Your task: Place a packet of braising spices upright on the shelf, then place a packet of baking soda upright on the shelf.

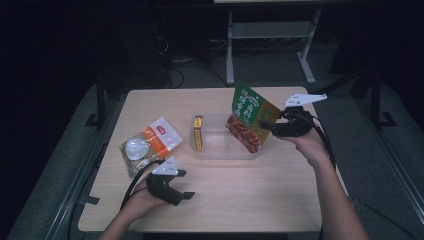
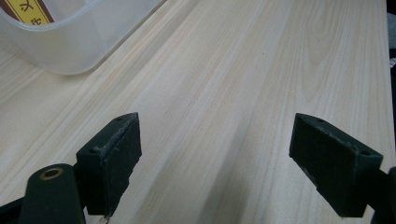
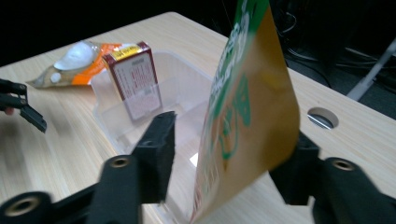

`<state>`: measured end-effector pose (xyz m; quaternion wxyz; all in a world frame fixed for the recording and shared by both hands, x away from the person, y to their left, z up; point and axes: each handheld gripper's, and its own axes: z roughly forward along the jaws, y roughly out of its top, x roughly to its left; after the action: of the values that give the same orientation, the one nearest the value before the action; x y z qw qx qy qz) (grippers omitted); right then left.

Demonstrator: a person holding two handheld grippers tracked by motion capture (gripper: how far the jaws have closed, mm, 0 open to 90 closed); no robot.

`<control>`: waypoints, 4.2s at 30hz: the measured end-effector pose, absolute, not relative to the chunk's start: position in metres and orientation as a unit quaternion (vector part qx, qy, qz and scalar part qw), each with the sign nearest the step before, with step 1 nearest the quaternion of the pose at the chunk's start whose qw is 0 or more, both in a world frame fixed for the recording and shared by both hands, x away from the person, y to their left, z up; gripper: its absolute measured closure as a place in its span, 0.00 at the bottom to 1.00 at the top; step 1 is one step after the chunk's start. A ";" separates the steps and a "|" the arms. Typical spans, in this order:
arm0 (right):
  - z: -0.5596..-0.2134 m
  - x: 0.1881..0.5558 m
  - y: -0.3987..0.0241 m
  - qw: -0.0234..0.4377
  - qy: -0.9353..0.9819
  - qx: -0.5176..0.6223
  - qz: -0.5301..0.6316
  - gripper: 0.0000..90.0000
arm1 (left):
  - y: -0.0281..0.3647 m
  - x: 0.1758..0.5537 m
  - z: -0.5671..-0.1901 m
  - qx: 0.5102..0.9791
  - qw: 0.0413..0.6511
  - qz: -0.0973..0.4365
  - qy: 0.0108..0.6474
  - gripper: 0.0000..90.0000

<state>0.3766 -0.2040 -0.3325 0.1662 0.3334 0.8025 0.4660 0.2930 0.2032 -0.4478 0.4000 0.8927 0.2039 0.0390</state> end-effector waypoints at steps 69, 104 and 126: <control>-0.443 0.284 -0.175 0.064 0.888 0.268 0.368 0.31 | 0.301 0.335 -0.413 0.852 0.377 0.149 0.330 0.23; -0.445 0.288 -0.177 0.062 0.888 0.267 0.370 0.31 | 0.358 0.435 -0.451 0.805 0.363 0.128 0.452 0.30; -0.445 0.287 -0.177 0.064 0.889 0.267 0.366 0.33 | 0.370 0.426 -0.453 0.816 0.359 0.088 0.444 0.97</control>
<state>0.2867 -0.1769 -0.4452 0.0640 0.2666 0.8894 0.3657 0.4261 0.3696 -0.4532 0.3592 0.8162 0.4438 0.0885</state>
